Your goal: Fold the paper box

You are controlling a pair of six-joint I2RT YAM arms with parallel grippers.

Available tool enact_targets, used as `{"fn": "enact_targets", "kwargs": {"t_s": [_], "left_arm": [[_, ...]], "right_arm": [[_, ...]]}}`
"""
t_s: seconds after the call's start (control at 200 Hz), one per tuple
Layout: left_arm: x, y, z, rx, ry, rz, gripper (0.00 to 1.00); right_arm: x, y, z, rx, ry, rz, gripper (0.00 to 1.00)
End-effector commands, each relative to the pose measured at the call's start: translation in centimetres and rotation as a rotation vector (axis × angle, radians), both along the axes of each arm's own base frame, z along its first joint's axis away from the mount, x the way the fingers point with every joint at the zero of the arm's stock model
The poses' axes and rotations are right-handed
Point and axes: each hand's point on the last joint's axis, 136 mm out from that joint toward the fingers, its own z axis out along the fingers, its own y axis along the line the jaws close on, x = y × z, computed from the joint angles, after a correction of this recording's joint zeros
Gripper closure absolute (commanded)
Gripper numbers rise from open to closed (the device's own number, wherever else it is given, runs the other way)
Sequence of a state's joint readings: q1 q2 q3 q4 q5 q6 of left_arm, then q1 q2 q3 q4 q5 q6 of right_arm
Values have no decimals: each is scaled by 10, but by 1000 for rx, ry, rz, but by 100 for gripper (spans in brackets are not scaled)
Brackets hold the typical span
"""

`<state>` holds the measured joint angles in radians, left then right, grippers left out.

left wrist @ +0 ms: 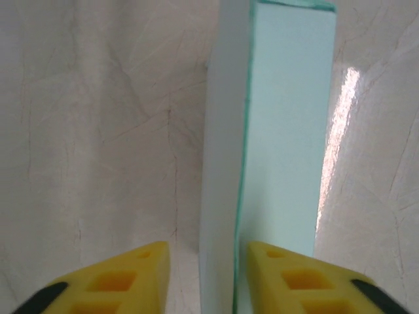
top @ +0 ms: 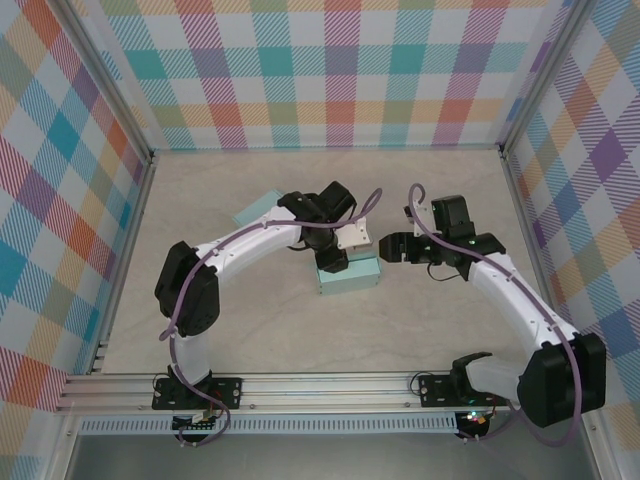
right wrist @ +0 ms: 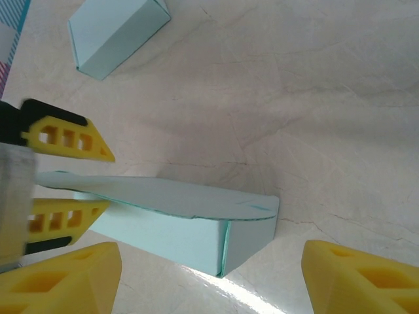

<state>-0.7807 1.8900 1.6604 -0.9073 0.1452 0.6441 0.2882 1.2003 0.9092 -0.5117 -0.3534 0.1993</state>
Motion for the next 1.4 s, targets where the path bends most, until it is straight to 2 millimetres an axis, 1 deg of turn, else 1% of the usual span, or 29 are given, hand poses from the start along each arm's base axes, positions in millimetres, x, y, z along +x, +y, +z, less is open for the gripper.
{"fn": "enact_targets", "kwargs": {"t_s": [0.0,0.04,0.125,0.155,0.235,0.32,0.4,0.405,0.41,0.43,0.495,0.53,0.54,0.55,0.565,0.615,0.63,0.655,0.675,0.705,0.71,0.77,0.8,0.88,0.975,1.0,1.115,1.21,1.395], "left_arm": [[12,7,14,4,-45,33,51],[13,8,20,-4,-59,45,45],[12,11,37,-48,-98,81,42],[12,13,44,-69,-119,95,39],[14,20,64,-142,-194,166,38],[17,35,84,-212,-282,282,39],[10,54,86,-263,-329,375,40],[8,57,82,-254,-323,380,40],[7,58,81,-256,-324,384,40],[6,62,84,-279,-339,408,40],[0,77,77,-332,-371,478,42],[-3,82,75,-374,-393,509,43],[-2,84,78,-397,-403,525,43],[-3,86,75,-407,-406,538,43],[-2,87,77,-447,-426,556,43],[-3,93,77,-534,-458,610,42],[-3,95,80,-563,-470,625,42],[-5,98,80,-596,-481,645,42],[-6,101,79,-616,-489,660,41],[-8,104,79,-644,-498,671,41],[-8,104,80,-648,-499,673,41],[-11,106,80,-680,-507,669,40],[-12,104,80,-684,-506,658,39],[-12,99,74,-661,-491,631,39],[-11,89,66,-650,-457,598,39],[-10,86,65,-653,-453,589,38],[-6,77,60,-641,-444,561,39],[-1,73,50,-588,-428,553,40],[3,67,40,-544,-410,535,42]], "right_arm": [[8,6,9,7,-54,55,28],[7,8,10,13,-58,64,28],[5,10,11,32,-67,79,28],[4,11,12,37,-73,85,28],[3,11,15,38,-92,87,28],[2,9,18,31,-112,86,29],[-2,8,21,20,-138,94,30],[-2,8,21,19,-141,94,30],[-2,8,21,19,-141,94,30],[-3,8,22,12,-150,98,31],[-7,7,22,-27,-189,109,31],[-9,7,22,-54,-208,115,31],[-9,7,21,-63,-213,116,31],[-10,7,21,-70,-218,119,31],[-11,7,20,-81,-224,125,30],[-13,7,17,-124,-251,136,27],[-14,7,17,-130,-257,139,26],[-14,7,15,-150,-272,146,22],[-14,7,15,-159,-279,149,21],[-15,9,15,-169,-297,158,15],[-14,8,15,-174,-303,157,13],[-15,11,15,-185,-330,181,10],[-15,12,14,-196,-344,192,7],[-12,15,8,-225,-350,215,6],[-10,22,2,-277,-370,287,5],[-9,23,0,-287,-371,302,3],[-7,29,-5,-311,-362,353,1],[-6,35,-7,-309,-359,396,1],[10,34,-11,-370,-368,393,1]]}}
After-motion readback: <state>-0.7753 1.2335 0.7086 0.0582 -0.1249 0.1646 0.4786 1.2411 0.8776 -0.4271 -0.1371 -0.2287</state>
